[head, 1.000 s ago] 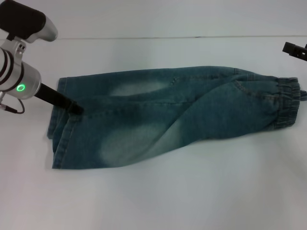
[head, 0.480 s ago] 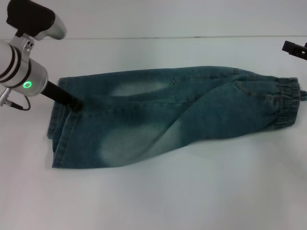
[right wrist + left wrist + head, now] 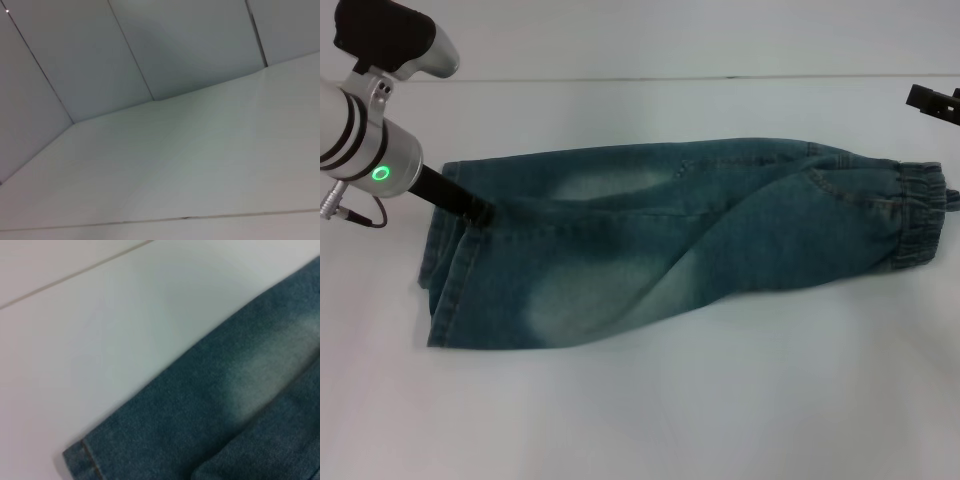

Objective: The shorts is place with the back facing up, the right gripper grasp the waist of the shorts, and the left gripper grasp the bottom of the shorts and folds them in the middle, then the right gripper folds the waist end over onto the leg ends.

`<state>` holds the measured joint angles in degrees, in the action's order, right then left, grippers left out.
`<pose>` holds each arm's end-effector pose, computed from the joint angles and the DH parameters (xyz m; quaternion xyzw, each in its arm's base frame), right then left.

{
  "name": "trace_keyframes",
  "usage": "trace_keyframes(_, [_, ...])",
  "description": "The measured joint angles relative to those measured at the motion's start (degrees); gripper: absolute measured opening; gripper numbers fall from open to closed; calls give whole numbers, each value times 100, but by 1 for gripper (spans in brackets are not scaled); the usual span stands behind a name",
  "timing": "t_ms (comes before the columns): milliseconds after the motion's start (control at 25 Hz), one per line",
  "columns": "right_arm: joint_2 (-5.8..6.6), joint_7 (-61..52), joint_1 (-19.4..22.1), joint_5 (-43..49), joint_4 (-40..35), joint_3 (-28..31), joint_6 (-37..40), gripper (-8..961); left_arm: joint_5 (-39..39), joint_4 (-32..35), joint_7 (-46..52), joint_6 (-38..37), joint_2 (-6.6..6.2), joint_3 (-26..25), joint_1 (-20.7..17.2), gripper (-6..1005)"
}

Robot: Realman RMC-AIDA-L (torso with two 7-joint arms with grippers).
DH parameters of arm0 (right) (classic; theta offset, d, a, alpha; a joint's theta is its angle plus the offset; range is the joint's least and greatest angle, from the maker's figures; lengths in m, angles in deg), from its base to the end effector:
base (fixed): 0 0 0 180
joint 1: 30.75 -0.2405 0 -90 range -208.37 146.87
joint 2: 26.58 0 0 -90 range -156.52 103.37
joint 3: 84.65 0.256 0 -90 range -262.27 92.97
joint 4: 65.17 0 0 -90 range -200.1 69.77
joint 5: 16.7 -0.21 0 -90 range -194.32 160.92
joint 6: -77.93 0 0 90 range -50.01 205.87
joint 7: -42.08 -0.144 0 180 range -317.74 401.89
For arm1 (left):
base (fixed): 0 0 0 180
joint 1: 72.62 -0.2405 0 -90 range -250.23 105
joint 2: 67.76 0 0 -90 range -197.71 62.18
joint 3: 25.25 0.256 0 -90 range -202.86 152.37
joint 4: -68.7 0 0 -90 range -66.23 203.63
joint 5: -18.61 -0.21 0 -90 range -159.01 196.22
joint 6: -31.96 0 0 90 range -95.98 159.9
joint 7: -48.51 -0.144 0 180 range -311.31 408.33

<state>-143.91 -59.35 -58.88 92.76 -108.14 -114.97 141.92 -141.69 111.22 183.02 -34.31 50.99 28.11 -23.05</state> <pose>0.3228 0.3805 0.0816 -0.7680 0.4360 0.2782 0.3778 -0.2362 0.4290 -0.0023 -0.8780 -0.3795 0.1375 0.2571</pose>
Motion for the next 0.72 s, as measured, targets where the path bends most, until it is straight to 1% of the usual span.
trace_keyframes(400, [-35, 0, -8, 9, -11, 0, 15, 833, 18, 337, 155, 102, -13, -140, 13, 39])
trace_keyframes(480, [-35, 0, -8, 10, -10, 0, 17, 831, 21, 422, 192, 184, -33, -260, 76, 39])
trace_keyframes(720, [-35, 0, -8, 5, -11, 0, 17, 828, 22, 404, 195, 326, -38, -369, 183, 39])
